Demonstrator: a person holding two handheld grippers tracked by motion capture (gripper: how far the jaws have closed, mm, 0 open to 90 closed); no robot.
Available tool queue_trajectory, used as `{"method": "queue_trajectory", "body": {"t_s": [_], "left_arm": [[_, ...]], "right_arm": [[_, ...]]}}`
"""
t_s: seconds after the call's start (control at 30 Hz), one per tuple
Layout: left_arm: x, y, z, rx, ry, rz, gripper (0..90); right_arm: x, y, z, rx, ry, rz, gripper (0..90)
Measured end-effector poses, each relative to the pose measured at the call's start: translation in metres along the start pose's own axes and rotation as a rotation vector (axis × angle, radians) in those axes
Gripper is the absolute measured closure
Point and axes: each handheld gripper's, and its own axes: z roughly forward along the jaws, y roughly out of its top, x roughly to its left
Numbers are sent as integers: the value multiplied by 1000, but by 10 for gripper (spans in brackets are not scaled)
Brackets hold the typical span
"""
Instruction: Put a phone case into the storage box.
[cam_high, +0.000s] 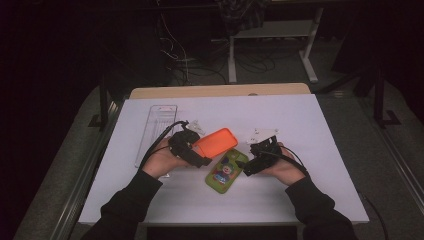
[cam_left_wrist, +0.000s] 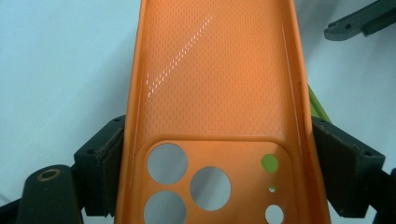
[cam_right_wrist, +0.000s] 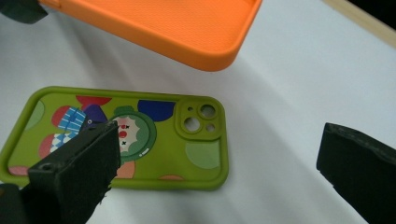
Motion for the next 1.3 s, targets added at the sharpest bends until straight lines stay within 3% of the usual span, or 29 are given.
{"method": "queue_trajectory", "body": {"t_s": [0.03, 0.33, 0.67, 0.73, 1.0, 1.13, 1.17, 1.27, 1.3], "left_arm": [[1, 0, -1, 19, 2, 25, 157], [2, 0, -1, 31, -2, 28, 157], [1, 0, 1, 31, -7, 19, 157], [2, 0, 0, 40, -5, 41, 157], [0, 1, 1, 32, -6, 32, 157], [1, 1, 1, 43, -8, 46, 157], [-1, 1, 2, 25, -9, 21, 157], [-1, 1, 3, 22, -9, 19, 157], [-1, 1, 2, 29, -8, 27, 157]], "right_arm": [[1, 0, 0, -5, -5, -17, 0], [7, 1, 0, -19, -72, -125, 0], [14, 2, 2, 5, -137, -246, 0], [15, 2, 2, 10, -151, -269, 0], [22, 3, 1, 10, -201, -382, 0], [25, 3, 1, 5, -221, -431, 0], [27, 3, 2, 0, -225, -437, 0], [31, 4, 2, 4, -249, -490, 0], [31, 4, 2, 12, -258, -532, 0]]}}
